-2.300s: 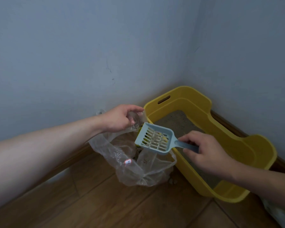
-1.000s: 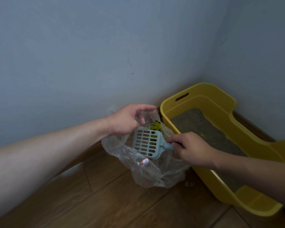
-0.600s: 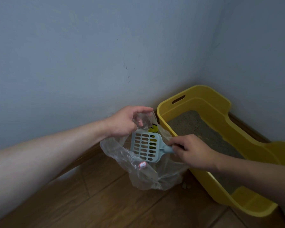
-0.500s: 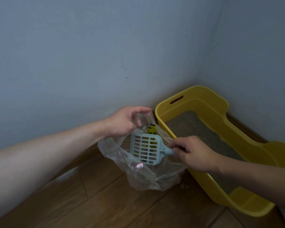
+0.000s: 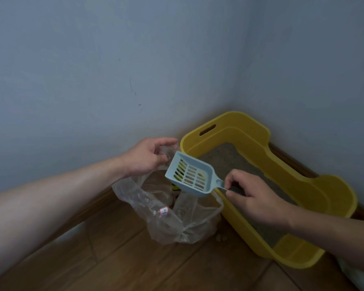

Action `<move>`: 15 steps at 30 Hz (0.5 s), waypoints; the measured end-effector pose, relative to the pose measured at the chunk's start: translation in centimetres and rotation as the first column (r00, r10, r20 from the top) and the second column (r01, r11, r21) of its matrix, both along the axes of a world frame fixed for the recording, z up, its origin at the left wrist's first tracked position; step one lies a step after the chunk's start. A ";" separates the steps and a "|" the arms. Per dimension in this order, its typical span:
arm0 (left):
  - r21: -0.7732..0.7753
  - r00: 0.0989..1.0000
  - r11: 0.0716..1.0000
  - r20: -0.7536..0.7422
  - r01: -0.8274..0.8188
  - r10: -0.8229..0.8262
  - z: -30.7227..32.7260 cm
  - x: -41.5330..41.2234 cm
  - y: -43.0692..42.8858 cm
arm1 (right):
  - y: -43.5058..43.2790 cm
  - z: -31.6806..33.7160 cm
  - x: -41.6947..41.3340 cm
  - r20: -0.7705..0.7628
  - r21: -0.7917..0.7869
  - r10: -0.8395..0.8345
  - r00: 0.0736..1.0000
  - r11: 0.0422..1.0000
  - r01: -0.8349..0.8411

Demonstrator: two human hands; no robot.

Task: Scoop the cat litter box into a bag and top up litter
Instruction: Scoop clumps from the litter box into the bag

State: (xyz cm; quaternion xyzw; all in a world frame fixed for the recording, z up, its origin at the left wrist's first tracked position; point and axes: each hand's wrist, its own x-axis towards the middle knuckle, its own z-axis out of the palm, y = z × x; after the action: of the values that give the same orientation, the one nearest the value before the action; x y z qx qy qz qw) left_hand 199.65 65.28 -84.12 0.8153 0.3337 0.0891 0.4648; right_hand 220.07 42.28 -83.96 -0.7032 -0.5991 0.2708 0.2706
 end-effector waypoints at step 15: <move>-0.009 0.994 0.996 0.054 0.091 -0.091 -0.3 2.8 -2.0 | 0.0 -1.7 1.6 -0.091 -0.102 -0.425 0.901 0.904 0.416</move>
State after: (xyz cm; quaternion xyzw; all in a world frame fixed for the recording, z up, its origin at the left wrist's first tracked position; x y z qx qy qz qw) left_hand 202.45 63.30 -84.40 0.8244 0.2841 0.0877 0.4817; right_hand 221.69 42.26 -85.66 -0.8099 -0.4060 0.2686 0.3272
